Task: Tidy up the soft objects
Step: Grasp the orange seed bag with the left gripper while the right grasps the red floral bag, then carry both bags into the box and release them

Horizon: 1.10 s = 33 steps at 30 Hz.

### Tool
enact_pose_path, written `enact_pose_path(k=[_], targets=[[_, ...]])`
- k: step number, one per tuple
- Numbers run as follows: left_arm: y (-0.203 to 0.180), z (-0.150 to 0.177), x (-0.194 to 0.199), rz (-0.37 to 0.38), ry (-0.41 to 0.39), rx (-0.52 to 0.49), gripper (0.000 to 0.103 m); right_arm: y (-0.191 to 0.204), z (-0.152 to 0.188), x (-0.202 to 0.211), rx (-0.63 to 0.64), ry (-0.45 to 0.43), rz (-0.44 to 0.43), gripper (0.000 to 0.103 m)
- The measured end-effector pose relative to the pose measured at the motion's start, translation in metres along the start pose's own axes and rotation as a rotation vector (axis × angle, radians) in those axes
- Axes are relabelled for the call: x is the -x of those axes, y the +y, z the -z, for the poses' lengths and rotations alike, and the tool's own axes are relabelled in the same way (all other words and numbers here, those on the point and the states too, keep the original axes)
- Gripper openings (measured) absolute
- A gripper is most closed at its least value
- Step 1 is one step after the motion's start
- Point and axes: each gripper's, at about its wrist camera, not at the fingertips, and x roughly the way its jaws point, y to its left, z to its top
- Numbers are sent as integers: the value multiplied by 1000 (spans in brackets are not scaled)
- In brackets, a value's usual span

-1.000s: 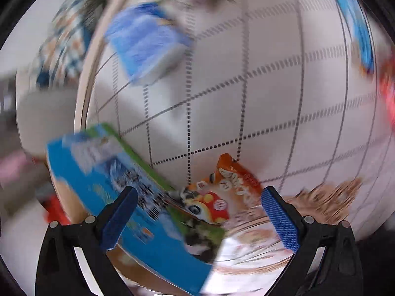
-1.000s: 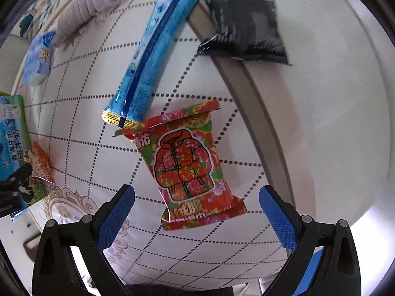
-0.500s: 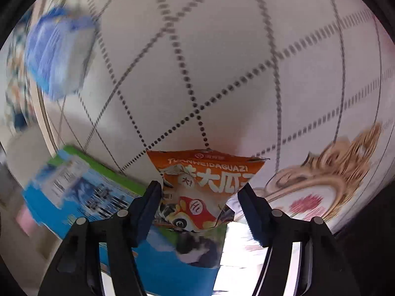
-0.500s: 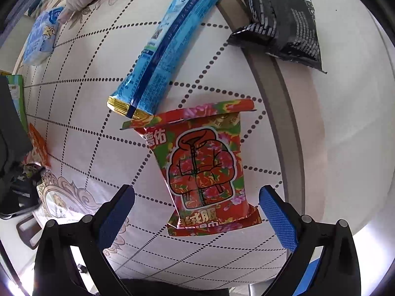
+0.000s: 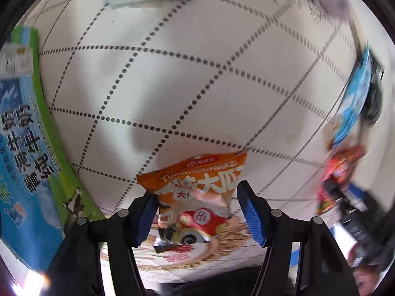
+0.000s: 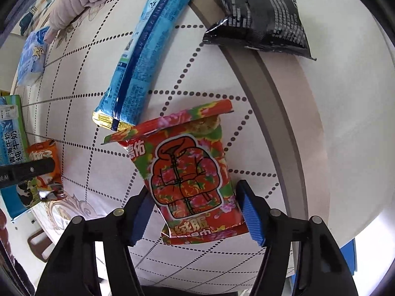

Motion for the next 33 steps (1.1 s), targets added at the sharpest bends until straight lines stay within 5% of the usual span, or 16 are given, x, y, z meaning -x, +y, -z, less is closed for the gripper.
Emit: enact_pose_path(k=[4, 5, 7, 13, 18, 26, 33], targets=[[-6, 10, -7, -95, -50, -49, 60, 16, -1, -8, 14, -4, 38, 68], [-6, 13, -6, -82, -70, -37, 48, 21, -1, -9, 14, -11, 49, 64], [-6, 18, -3, -46, -94, -12, 47, 33, 3, -8, 19, -41, 66, 54], [-8, 37, 30, -44, -197, -12, 43, 53, 19, -6, 24, -52, 33, 50], [3, 87, 73, 52, -322, 22, 43, 81, 43, 25, 55, -94, -54, 50], [94, 153, 184, 143, -519, 107, 43, 179, 82, 107, 202, -214, -172, 50], [189, 172, 209, 51, -607, 215, 43, 294, 98, 158, 346, -267, -234, 50]])
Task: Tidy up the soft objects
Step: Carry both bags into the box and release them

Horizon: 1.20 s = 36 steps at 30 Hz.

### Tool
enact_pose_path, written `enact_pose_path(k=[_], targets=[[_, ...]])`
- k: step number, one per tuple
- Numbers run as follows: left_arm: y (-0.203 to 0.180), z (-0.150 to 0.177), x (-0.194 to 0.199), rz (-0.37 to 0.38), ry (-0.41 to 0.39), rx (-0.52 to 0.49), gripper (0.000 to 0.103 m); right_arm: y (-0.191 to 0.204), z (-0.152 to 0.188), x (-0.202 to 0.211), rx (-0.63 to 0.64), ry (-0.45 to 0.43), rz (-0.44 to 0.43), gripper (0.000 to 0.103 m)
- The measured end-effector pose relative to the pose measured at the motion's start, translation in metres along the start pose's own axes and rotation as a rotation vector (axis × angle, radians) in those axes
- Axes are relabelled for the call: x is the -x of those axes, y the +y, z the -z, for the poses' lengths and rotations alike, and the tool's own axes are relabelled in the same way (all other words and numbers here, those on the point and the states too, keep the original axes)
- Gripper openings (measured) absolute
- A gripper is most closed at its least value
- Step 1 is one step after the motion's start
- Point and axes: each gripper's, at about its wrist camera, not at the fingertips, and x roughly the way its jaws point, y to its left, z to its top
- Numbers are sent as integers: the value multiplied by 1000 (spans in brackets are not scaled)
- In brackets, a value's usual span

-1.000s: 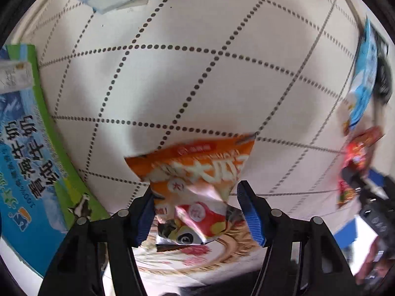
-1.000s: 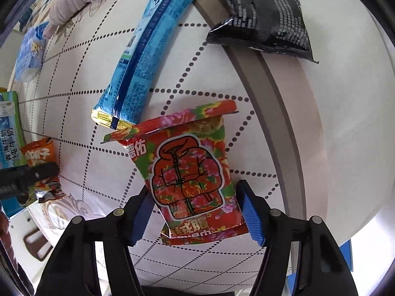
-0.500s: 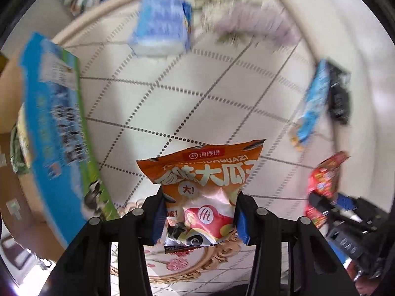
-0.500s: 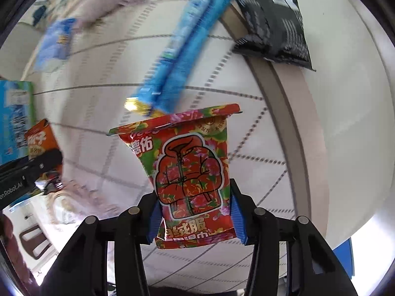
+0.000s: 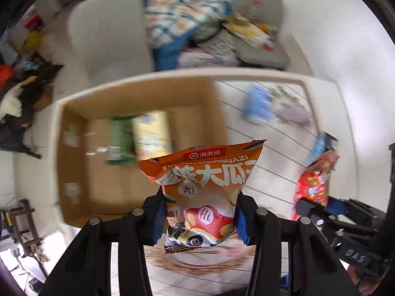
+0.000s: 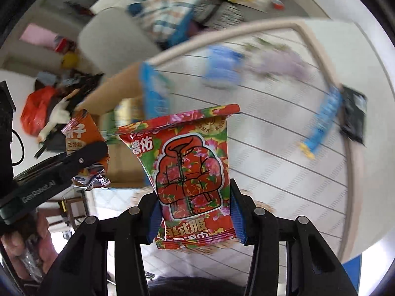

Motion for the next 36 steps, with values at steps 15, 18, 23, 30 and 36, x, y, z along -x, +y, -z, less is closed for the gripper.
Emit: enact_pose_path(k=[15, 18, 23, 30, 36], targets=[[151, -63, -114, -162, 135, 82, 43, 128, -90, -132, 68, 61, 198, 49], [160, -69, -131, -163, 167, 90, 43, 124, -100, -156, 60, 80, 223, 49], [166, -77, -150, -153, 203, 83, 43, 123, -111, -180, 55, 85, 276, 50], [171, -83, -150, -142, 224, 123, 46, 119, -120, -192, 41, 90, 310, 61], [170, -84, -133, -157, 183, 122, 82, 128, -122, -178, 60, 59, 290, 74]])
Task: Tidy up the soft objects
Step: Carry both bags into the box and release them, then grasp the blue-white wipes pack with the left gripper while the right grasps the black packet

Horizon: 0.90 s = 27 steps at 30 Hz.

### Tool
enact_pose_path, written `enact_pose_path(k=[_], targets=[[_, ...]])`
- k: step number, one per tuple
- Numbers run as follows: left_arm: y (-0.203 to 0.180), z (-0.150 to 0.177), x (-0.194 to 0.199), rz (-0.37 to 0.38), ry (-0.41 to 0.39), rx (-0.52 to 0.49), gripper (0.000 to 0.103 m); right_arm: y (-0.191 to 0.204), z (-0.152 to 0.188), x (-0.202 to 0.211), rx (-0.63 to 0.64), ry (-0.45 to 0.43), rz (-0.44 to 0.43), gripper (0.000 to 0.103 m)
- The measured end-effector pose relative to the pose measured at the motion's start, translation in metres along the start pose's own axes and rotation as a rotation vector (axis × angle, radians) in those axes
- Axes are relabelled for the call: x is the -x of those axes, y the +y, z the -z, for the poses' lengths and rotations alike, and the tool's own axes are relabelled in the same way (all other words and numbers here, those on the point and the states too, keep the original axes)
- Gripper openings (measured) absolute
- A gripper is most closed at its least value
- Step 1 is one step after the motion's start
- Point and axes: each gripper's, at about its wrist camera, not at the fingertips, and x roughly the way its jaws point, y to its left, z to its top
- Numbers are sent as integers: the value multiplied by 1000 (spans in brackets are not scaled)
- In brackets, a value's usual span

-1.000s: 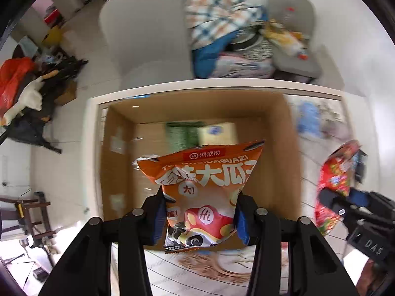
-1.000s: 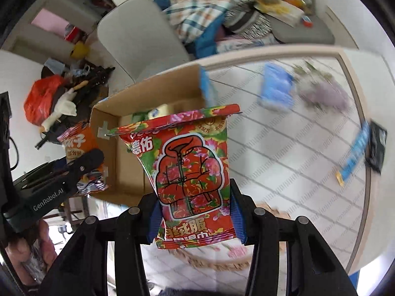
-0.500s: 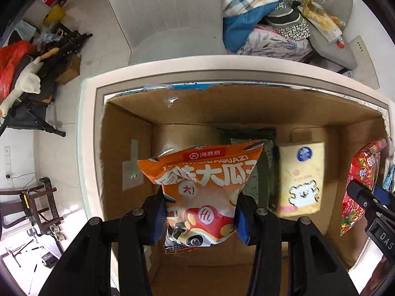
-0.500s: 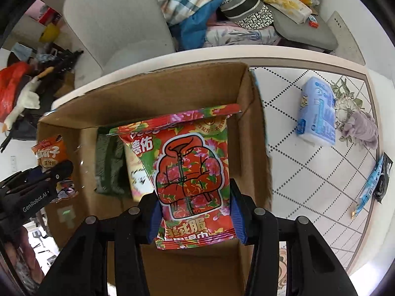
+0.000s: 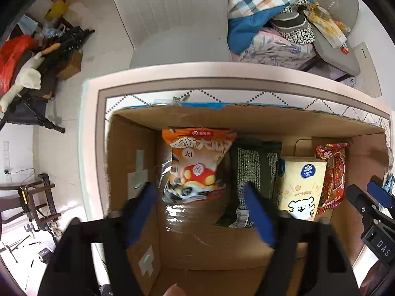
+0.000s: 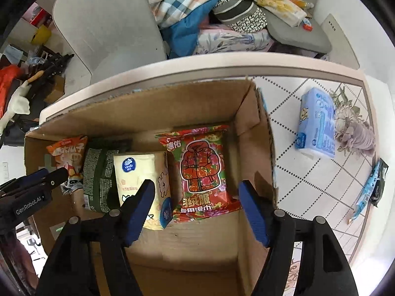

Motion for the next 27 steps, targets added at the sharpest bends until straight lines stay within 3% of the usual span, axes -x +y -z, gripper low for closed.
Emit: enact_pose_path(k=[5, 9, 10, 11, 13, 27], targets=[[2, 12, 11, -12, -20, -3, 99, 4, 10, 11, 21, 10, 3, 74], [1, 29, 23, 5, -46, 4, 99, 9, 24, 24, 47, 9, -4, 74], [2, 33, 26, 9, -56, 5, 99, 8, 26, 24, 51, 10, -7, 79], [2, 40, 31, 11, -69, 9, 99, 8, 29, 26, 55, 12, -13, 92], [3, 49, 37, 17, -83, 16, 99, 9, 36, 29, 66, 14, -21, 103], [0, 130, 109, 4, -254, 39, 100, -2, 113, 91, 112, -97, -40, 103]])
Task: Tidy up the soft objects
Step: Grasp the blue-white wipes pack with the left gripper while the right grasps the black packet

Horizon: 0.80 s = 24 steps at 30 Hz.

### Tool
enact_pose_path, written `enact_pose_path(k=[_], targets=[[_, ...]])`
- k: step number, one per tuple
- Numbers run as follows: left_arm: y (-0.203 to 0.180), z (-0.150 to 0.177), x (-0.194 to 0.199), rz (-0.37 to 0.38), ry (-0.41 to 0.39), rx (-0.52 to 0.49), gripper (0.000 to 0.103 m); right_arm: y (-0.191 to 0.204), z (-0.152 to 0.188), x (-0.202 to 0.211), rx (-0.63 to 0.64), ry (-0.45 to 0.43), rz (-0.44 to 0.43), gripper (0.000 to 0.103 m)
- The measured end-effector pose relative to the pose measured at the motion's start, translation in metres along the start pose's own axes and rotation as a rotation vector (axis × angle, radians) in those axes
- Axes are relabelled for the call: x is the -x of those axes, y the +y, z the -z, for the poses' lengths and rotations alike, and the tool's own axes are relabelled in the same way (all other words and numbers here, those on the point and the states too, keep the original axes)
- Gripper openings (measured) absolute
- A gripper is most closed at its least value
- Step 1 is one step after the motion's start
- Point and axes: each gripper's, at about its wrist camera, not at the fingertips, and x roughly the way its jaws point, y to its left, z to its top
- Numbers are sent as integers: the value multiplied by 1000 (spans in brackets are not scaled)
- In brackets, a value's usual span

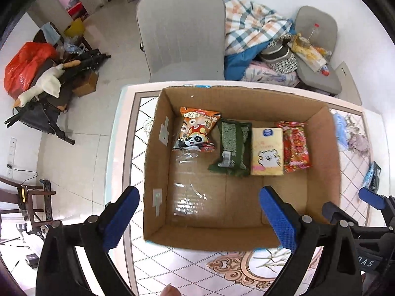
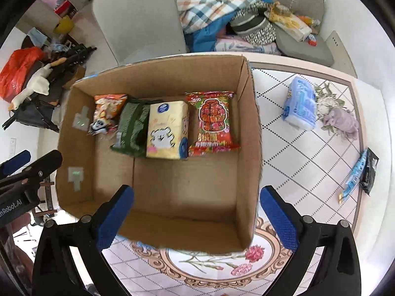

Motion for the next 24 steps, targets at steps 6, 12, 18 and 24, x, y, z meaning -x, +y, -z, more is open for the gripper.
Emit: enact_pose_path(k=[6, 12, 18, 24], targets=[[-7, 30, 44, 6, -67, 0, 100, 2, 30, 41, 25, -72, -8, 103], [-12, 46, 77, 3, -109, 20, 100, -1, 51, 74, 28, -103, -68, 103], [-33, 46, 91, 23, -123, 22, 100, -34, 57, 76, -33, -88, -129, 103], [-109, 31, 83, 44, -105, -87, 100, -131, 59, 75, -201, -82, -119, 103]])
